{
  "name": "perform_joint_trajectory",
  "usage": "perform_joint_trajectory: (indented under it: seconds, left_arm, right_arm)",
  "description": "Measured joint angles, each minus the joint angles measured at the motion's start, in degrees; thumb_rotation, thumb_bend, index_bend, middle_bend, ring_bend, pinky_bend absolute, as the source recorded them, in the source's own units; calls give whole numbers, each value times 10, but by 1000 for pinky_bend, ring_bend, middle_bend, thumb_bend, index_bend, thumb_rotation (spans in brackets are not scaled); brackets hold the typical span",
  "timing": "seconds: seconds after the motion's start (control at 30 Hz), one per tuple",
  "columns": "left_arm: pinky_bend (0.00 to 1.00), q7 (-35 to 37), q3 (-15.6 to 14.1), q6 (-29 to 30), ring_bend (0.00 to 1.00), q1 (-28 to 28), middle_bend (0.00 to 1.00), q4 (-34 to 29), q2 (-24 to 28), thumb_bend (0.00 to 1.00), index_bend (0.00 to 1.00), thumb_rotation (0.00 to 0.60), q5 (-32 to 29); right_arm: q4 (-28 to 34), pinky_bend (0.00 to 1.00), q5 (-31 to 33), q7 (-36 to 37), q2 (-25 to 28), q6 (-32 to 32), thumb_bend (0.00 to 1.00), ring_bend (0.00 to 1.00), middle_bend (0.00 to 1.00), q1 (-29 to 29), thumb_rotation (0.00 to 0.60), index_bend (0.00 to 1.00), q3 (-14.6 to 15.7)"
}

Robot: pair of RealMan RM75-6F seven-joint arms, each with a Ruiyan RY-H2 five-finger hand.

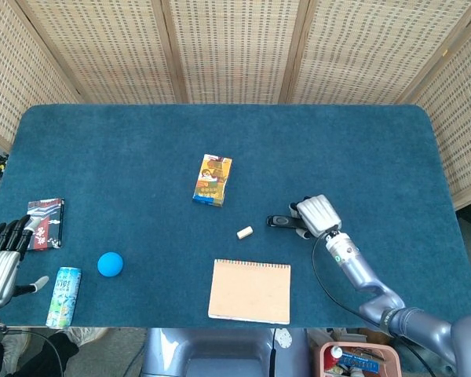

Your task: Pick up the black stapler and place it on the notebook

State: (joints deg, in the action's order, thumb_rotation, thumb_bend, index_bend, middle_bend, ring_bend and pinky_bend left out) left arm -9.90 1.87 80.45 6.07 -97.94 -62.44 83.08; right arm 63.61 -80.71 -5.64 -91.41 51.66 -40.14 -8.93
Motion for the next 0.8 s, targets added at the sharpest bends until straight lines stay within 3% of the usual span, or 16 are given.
perform_joint_trajectory:
  seconds: [0.3, 0.43, 0.6, 0.8]
  left_arm:
    - [0, 1, -7, 5, 0, -1, 0, -3, 1, 0, 0, 600, 13]
    - [0, 0, -11, 9, 0, -2, 0, -6, 2, 0, 0, 600, 23]
    - [0, 2, -13, 14, 0, -4, 0, -8, 3, 0, 0, 600, 27]
    - [0, 6, -14, 12, 0, -3, 0, -9, 6, 0, 0, 600, 25]
  right_arm:
    - [152, 601, -89, 48, 104, 63, 397, 475, 621, 12, 600, 574, 35]
    - [228, 601, -127, 34, 136, 71, 398, 475, 621, 18, 600, 574, 66]
    - [269, 601, -151, -5, 146, 63, 409, 476, 623, 18, 600, 574, 90]
    - [289, 602, -134, -83, 112, 35, 414, 477, 624, 10, 600, 574, 84]
